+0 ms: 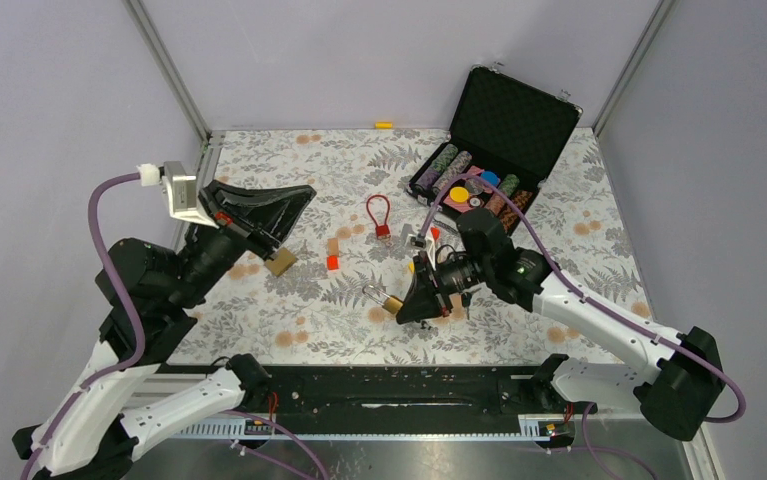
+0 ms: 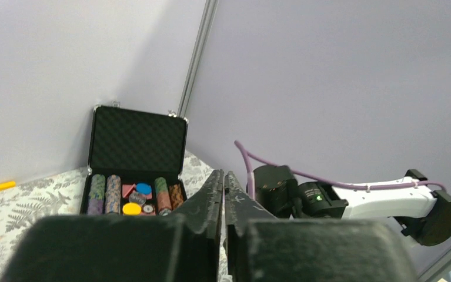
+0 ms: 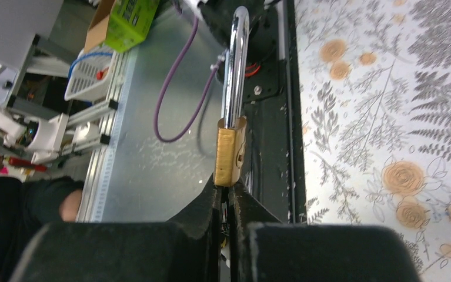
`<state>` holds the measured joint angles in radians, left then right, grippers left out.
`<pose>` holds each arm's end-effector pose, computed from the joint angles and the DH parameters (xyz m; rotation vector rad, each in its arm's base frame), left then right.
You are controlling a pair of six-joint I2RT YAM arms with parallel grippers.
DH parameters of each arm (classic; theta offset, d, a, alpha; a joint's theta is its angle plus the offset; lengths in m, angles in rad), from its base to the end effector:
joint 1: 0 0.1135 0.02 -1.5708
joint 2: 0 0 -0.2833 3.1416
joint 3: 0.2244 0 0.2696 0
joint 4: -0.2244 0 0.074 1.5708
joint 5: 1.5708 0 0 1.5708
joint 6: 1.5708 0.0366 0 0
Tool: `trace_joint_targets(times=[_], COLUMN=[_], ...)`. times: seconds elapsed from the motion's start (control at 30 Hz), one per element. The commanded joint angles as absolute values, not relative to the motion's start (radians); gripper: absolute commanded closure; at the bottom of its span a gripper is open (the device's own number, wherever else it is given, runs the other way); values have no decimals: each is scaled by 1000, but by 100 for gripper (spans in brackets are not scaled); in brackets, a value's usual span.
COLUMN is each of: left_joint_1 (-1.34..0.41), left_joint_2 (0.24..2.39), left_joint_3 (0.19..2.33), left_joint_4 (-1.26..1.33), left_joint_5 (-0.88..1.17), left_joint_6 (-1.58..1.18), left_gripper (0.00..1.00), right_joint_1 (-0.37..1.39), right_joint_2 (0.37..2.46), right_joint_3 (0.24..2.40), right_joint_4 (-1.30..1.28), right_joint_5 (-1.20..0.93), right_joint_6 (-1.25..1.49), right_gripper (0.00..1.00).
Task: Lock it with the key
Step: Remove the key from the lock.
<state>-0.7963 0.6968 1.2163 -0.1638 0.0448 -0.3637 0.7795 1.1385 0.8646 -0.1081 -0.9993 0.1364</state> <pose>0.0721 -0.0760 0.5164 0.3154 1.2427 -1.0341 0.1616 0.2030 0.3224 -1.3084 1.6346 1.5488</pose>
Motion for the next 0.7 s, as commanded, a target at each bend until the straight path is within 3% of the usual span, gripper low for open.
trace_joint_targets(times=[0.0, 0.1, 0.27, 0.6, 0.67], left_joint_1=[-791, -792, -792, -792, -791], left_joint_2=[731, 714, 675, 697, 706], left_joint_3=[1177, 1111, 972, 809, 807], left_joint_4=[-174, -161, -94, 126, 153], left_joint_5=[62, 61, 76, 212, 233], left_joint_6=[-380, -425, -509, -698, -719], left_gripper=[65, 29, 5, 1, 9], right_joint_1=[782, 782, 782, 782, 782], right_joint_2=[1105, 1097, 1083, 1097, 1099], right_joint_3=[847, 830, 807, 787, 786], right_joint_4=[162, 288, 519, 786, 797], right_joint_5=[-897, -813, -808, -793, -786], right_joint_6=[342, 449, 628, 862, 874], right_gripper=[100, 100, 100, 100, 100])
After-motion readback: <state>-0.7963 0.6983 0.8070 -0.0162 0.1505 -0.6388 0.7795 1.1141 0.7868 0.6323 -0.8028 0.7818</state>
